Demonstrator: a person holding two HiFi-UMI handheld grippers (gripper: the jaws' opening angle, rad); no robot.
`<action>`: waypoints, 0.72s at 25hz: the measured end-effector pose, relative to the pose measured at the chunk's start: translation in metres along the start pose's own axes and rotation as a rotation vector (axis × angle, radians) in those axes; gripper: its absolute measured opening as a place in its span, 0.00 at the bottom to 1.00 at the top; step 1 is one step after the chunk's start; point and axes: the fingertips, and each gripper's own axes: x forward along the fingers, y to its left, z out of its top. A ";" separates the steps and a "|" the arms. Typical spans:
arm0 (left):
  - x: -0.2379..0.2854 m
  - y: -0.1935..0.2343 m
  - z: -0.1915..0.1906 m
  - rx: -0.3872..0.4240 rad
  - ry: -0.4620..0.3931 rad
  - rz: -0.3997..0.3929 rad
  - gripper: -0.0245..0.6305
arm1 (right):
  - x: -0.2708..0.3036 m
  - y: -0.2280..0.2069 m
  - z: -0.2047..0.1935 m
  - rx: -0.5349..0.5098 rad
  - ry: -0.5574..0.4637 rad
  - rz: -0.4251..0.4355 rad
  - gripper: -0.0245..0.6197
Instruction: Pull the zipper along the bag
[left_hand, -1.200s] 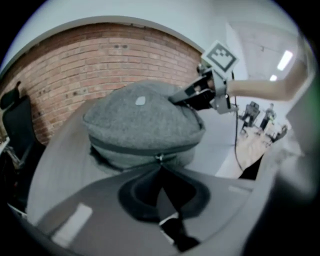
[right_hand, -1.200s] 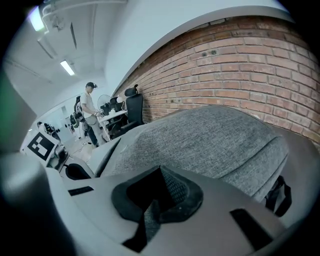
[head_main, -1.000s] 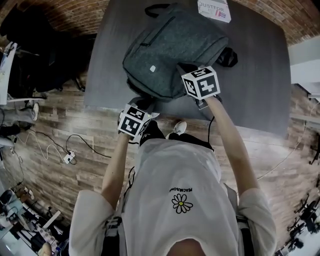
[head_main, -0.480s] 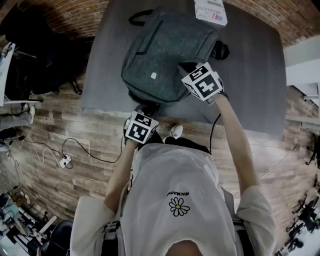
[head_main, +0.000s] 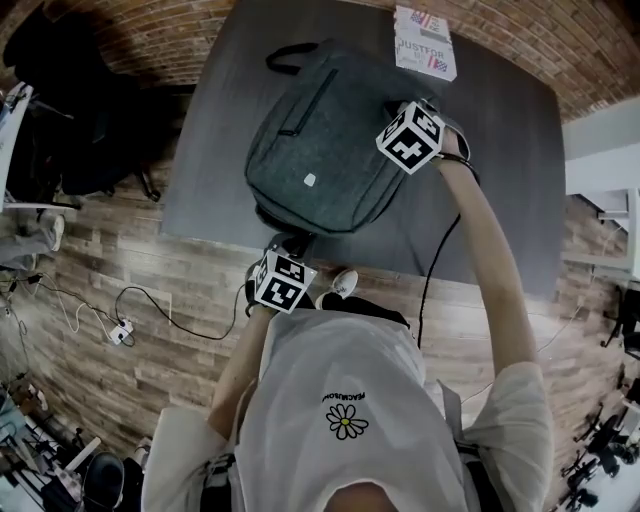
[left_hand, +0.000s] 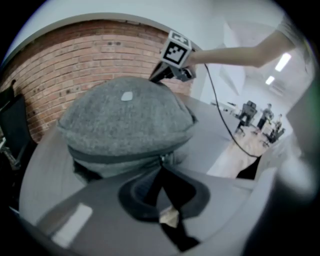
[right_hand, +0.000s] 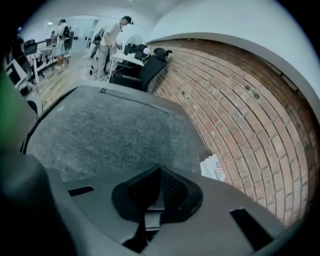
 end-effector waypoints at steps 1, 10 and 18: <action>-0.001 0.008 0.000 -0.002 -0.001 0.021 0.05 | 0.000 0.001 -0.006 -0.010 0.035 -0.013 0.03; 0.004 0.138 0.022 0.086 0.031 0.180 0.05 | -0.040 0.033 -0.069 0.192 0.211 -0.043 0.03; 0.060 0.201 0.093 0.321 0.032 0.122 0.05 | -0.096 0.095 -0.099 0.604 0.209 0.041 0.04</action>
